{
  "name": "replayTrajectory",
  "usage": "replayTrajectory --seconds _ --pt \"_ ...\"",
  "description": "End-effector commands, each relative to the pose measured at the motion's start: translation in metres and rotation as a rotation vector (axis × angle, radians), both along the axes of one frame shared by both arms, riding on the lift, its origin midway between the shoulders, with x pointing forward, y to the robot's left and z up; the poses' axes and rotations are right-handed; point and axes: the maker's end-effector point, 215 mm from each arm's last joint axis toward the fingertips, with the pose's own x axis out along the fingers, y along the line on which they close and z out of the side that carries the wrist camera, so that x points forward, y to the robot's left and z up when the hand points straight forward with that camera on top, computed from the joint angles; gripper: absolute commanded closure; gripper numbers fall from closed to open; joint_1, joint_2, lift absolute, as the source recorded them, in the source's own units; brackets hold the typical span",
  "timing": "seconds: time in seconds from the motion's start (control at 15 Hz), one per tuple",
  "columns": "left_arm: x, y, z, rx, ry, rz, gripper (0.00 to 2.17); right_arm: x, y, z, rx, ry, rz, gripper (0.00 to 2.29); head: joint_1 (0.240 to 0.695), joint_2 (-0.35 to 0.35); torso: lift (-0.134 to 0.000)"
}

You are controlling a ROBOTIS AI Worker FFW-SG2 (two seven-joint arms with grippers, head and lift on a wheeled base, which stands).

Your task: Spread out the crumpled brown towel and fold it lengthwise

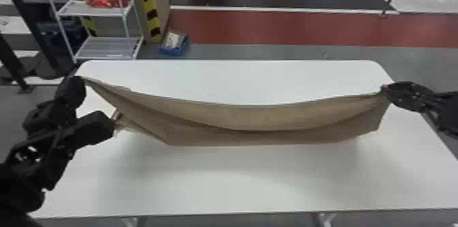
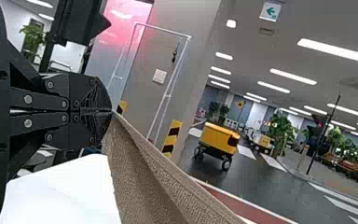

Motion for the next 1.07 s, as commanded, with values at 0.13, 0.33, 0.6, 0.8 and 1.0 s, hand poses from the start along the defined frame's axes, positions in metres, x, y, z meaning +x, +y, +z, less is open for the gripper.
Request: replayTrajectory --seconds 0.13,0.33,0.6,0.8,1.0 --pt "0.047 -0.007 -0.001 -0.030 0.002 -0.011 1.68 0.060 0.014 0.015 0.050 -0.048 -0.015 1.16 0.657 -0.012 -0.120" --pt "0.093 -0.017 0.013 -0.091 -0.022 -0.018 1.69 0.110 0.018 0.035 0.086 -0.085 -0.036 1.16 0.604 -0.012 -0.120" --pt "0.154 -0.038 0.059 -0.148 -0.073 -0.033 1.72 0.170 0.016 0.062 0.118 -0.126 -0.062 1.16 0.536 -0.019 -0.120" --pt "0.195 -0.059 0.098 -0.189 -0.103 -0.060 1.72 0.203 0.009 0.107 0.127 -0.194 -0.076 1.16 0.454 -0.034 -0.120" --pt "0.214 -0.083 0.124 -0.228 -0.134 -0.093 1.72 0.219 0.002 0.144 0.140 -0.258 -0.097 1.16 0.398 -0.050 -0.120"
